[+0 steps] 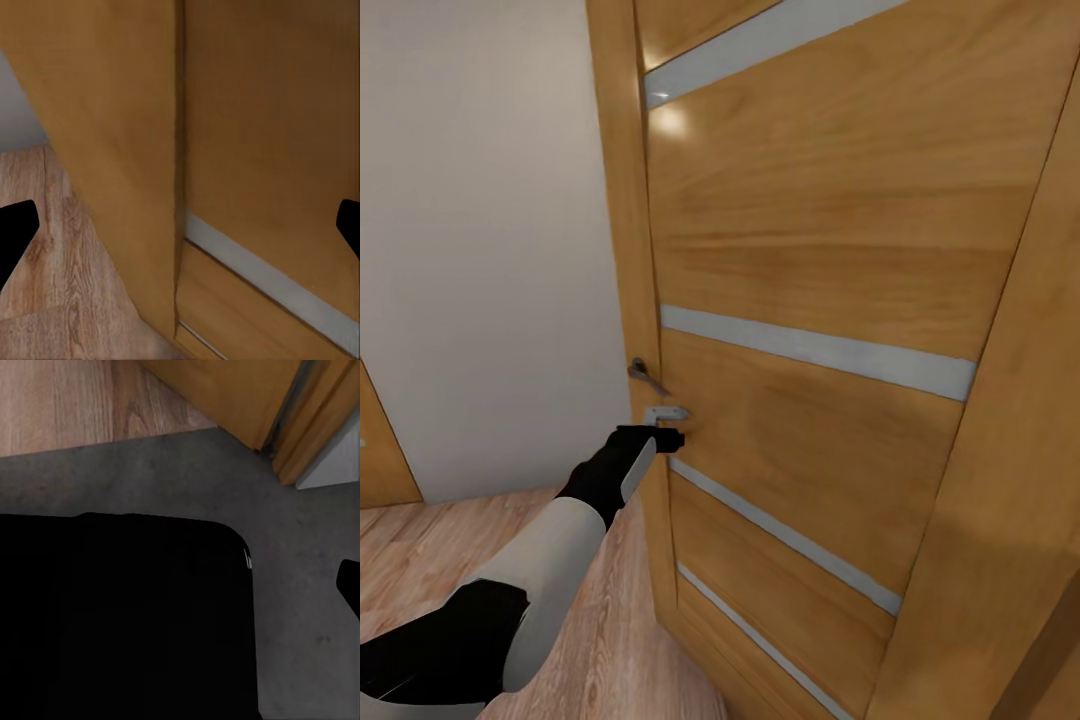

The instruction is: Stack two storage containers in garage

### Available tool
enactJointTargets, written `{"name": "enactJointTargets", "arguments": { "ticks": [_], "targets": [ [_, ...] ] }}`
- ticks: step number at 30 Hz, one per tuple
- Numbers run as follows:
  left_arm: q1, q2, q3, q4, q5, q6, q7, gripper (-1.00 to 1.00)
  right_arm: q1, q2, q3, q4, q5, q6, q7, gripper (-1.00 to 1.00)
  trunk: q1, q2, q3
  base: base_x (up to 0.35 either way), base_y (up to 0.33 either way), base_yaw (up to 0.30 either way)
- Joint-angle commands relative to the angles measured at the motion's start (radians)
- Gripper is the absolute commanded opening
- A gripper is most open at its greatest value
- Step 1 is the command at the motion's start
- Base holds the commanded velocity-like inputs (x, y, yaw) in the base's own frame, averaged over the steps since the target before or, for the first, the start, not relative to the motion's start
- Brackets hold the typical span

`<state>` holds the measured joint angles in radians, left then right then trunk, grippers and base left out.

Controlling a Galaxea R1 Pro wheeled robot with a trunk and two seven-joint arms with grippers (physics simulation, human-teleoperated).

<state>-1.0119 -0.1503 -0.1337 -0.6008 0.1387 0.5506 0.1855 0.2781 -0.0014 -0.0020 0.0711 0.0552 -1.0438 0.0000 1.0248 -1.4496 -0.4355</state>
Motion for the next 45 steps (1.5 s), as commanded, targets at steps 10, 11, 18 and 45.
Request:
{"name": "enactJointTargets", "arguments": {
  "ticks": [10,11,18,45],
  "targets": [
    [-0.001,0.0,-0.004,-0.002,0.007,0.003,0.008,1.0,0.0,0.0,-0.001,0.001,0.003,-0.003,0.0,1.0,0.0,0.0,-0.001,0.013,0.0,0.0],
    [-0.001,0.0,-0.004,-0.002,0.007,0.003,0.008,1.0,0.0,0.0,-0.001,0.001,0.003,-0.003,0.0,1.0,0.0,0.0,-0.001,0.0,0.0,0.0],
    [-0.001,0.0,-0.004,-0.002,0.007,0.003,0.008,1.0,0.0,0.0,-0.001,0.001,0.003,-0.003,0.0,1.0,0.0,0.0,0.001,0.0,0.0,-0.136],
    [-0.001,-0.008,-0.006,-0.002,0.006,0.002,0.017,1.0,0.0,0.0,-0.001,0.001,0.003,-0.003,0.0,1.0,0.0,0.0,0.003,0.06,0.041,-0.024]
  ]
}}
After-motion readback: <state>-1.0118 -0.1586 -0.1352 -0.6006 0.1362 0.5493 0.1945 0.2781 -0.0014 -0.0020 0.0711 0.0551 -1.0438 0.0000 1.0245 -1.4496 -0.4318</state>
